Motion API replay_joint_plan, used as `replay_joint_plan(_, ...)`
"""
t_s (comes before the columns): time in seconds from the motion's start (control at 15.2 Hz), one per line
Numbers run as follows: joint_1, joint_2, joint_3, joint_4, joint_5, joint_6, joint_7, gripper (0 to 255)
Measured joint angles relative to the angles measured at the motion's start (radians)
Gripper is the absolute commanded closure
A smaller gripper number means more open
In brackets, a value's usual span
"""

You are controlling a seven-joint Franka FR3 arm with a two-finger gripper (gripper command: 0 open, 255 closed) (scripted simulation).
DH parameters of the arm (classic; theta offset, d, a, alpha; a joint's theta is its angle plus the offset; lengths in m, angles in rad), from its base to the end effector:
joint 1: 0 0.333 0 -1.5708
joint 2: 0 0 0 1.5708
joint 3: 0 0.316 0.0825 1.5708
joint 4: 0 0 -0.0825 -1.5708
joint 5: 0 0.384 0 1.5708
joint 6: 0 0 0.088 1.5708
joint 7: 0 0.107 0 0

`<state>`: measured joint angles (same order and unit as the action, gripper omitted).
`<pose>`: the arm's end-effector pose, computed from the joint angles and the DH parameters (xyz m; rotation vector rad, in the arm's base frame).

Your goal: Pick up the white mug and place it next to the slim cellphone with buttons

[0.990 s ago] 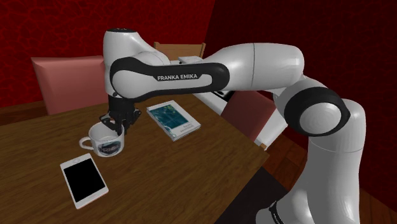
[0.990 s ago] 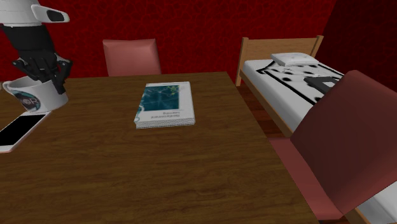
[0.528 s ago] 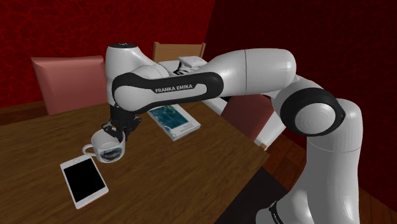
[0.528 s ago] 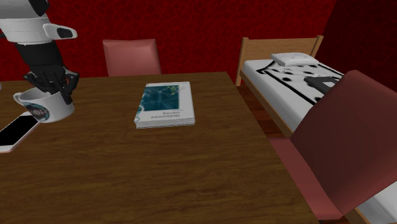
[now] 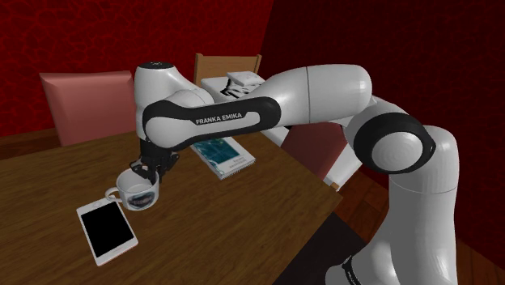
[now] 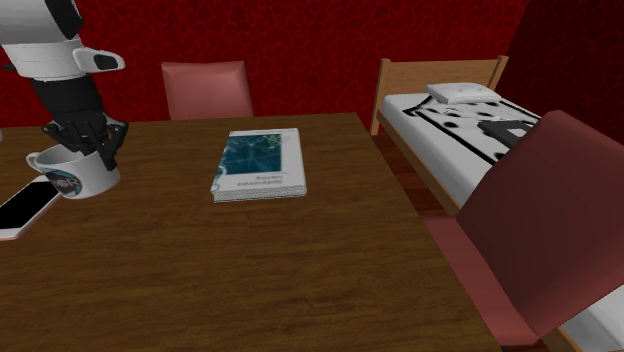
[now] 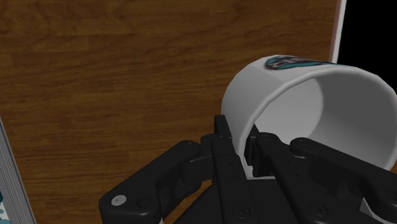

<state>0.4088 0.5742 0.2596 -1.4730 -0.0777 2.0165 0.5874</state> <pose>0.5742 0.4082 0.3513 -3.0882 -0.1172 0.0781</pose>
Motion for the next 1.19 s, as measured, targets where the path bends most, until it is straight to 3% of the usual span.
replay_joint_plan(0.07, 0.0, 0.0, 0.0, 0.0, 0.0, 0.0, 0.0, 0)
replay_joint_plan(0.46, 0.0, 0.0, 0.0, 0.0, 0.0, 0.0, 0.0, 0)
replay_joint_plan(0.73, -0.003, -0.032, 0.004, 0.055, 0.008, -0.084, -0.004, 0)
replay_joint_plan(1.19, -0.004, -0.034, 0.005, 0.076, 0.009, -0.109, -0.006, 0)
